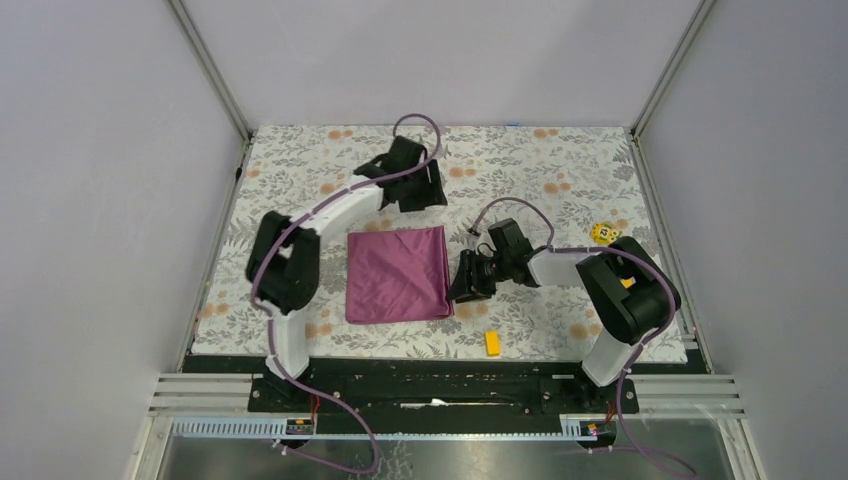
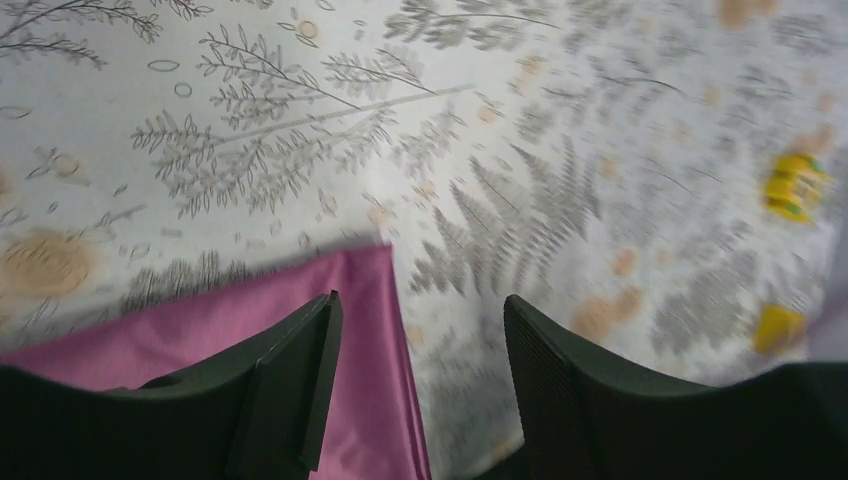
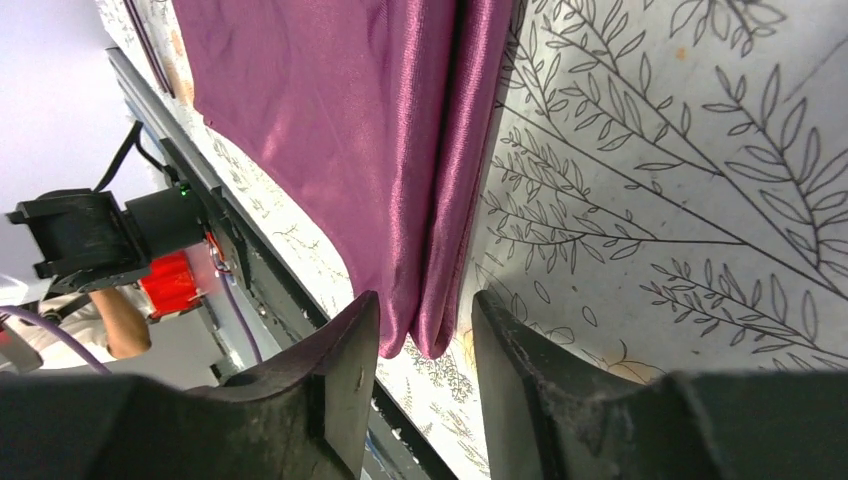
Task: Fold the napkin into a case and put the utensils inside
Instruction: Turn over the upper triangle folded napkin at the center of the board.
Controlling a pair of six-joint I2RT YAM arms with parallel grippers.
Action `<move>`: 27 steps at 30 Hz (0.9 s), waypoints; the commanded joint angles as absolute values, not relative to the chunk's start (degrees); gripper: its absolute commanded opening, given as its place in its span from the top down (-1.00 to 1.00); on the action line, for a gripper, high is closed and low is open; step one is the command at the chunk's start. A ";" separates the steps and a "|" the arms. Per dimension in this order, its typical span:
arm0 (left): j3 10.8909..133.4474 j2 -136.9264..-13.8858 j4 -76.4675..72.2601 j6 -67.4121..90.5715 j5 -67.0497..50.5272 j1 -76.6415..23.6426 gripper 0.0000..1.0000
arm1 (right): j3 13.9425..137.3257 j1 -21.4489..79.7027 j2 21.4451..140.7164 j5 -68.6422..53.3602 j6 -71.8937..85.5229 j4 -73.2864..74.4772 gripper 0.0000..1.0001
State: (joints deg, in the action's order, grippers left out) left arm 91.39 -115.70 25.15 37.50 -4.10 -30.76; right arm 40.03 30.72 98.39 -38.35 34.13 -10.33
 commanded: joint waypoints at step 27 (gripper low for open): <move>61.74 -69.26 30.88 32.71 -16.48 -18.76 -0.41 | 52.13 34.53 103.37 -19.97 19.33 18.10 1.00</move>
